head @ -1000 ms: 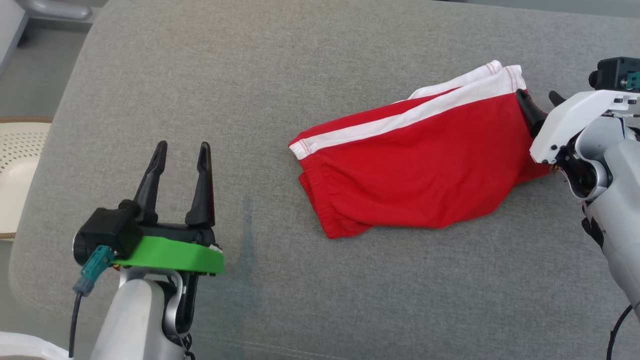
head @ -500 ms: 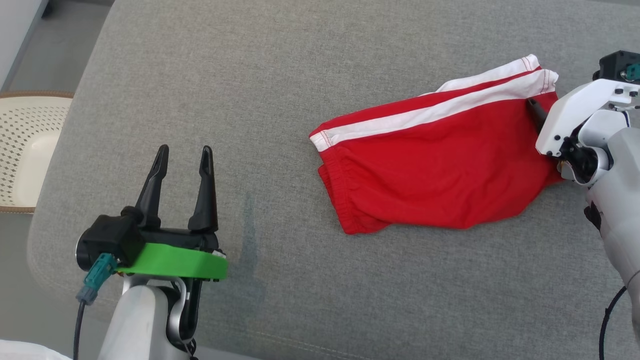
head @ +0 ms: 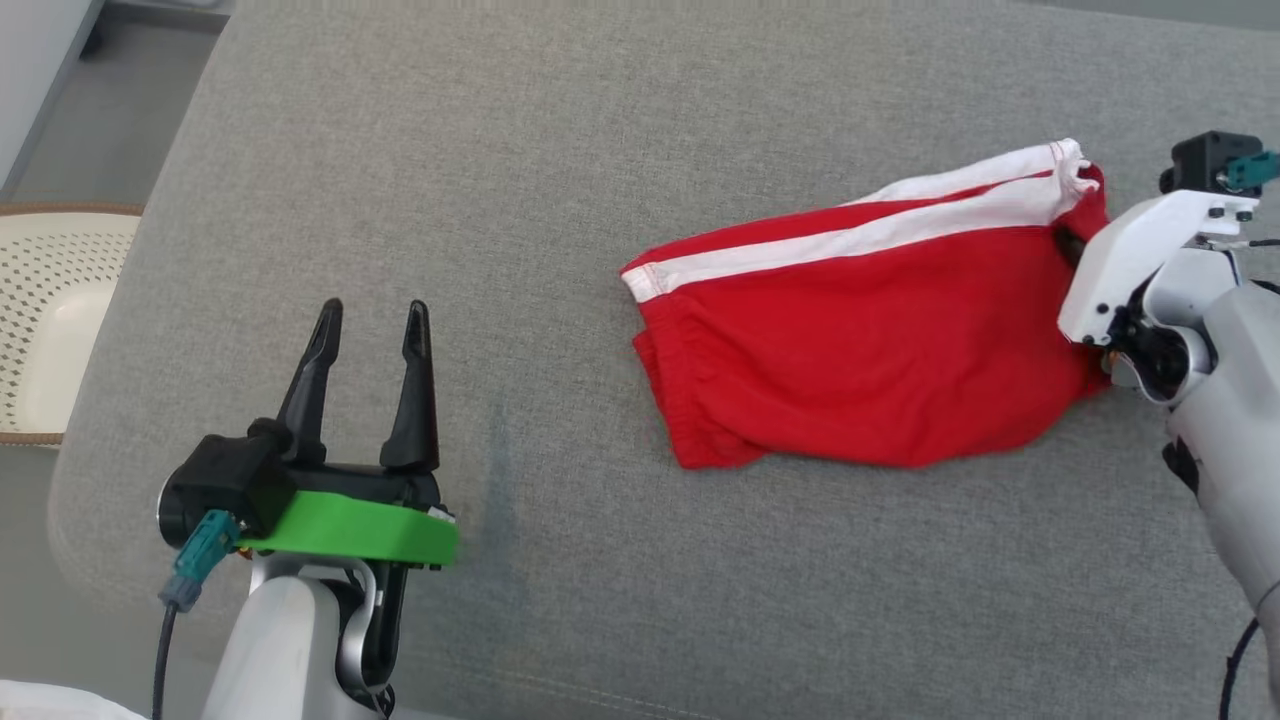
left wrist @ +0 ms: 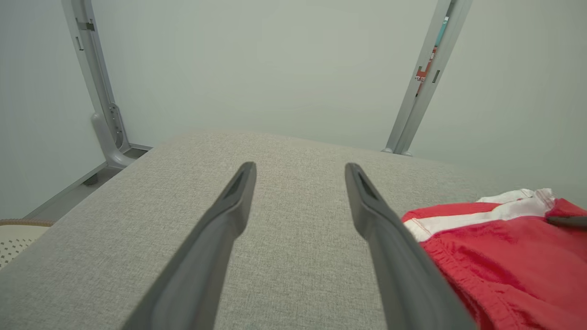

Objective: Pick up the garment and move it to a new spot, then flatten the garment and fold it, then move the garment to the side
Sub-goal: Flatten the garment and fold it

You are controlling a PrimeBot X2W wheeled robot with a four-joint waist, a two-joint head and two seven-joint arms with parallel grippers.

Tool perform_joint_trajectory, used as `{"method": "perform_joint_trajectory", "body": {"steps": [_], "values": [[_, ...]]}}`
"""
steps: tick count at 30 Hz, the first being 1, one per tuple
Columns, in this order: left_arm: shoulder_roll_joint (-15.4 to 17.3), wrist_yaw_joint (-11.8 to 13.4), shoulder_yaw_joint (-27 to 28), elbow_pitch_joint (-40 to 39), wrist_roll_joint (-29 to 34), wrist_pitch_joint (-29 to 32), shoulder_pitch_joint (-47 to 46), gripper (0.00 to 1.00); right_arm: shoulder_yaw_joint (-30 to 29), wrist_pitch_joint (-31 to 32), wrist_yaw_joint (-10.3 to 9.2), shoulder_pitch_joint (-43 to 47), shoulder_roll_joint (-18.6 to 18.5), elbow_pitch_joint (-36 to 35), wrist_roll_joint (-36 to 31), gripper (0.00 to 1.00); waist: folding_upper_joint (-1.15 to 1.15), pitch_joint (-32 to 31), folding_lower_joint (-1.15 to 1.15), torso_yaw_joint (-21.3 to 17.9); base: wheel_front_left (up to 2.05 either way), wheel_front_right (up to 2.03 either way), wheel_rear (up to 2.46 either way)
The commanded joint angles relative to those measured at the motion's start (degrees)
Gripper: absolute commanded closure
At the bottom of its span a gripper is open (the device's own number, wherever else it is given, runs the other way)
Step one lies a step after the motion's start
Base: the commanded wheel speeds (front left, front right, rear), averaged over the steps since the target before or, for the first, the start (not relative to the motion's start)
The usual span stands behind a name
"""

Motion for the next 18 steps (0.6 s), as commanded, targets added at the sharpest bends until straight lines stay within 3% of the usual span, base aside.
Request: {"method": "perform_joint_trajectory", "body": {"steps": [1,10,14,18], "values": [[0.0,-0.2,-0.2,0.1,0.1,-0.1,1.1,0.0,-0.8,-1.2,-0.17,2.0,-2.0,-0.2,-0.6,1.0,0.0,-1.3,0.0,-1.3,0.0,0.0,0.0],[0.1,-0.1,-0.9,0.2,0.7,-0.1,2.2,0.0,-6.4,-6.7,-0.15,5.6,-8.6,-3.7,-7.3,1.0,0.0,-4.6,0.0,-4.2,0.0,0.0,0.0],[0.1,-0.1,-1.1,0.5,0.6,-0.1,2.6,0.0,-9.4,-5.8,-0.13,6.6,-8.2,-6.5,-10.9,1.0,0.0,-5.4,0.0,-4.9,0.0,0.0,0.0],[0.1,-0.1,-1.3,0.8,0.3,-0.1,2.6,0.0,-10.7,-3.0,-0.13,7.6,-5.6,-11.7,-14.1,1.0,0.0,-6.0,0.0,-5.0,0.0,0.0,0.0]]}}
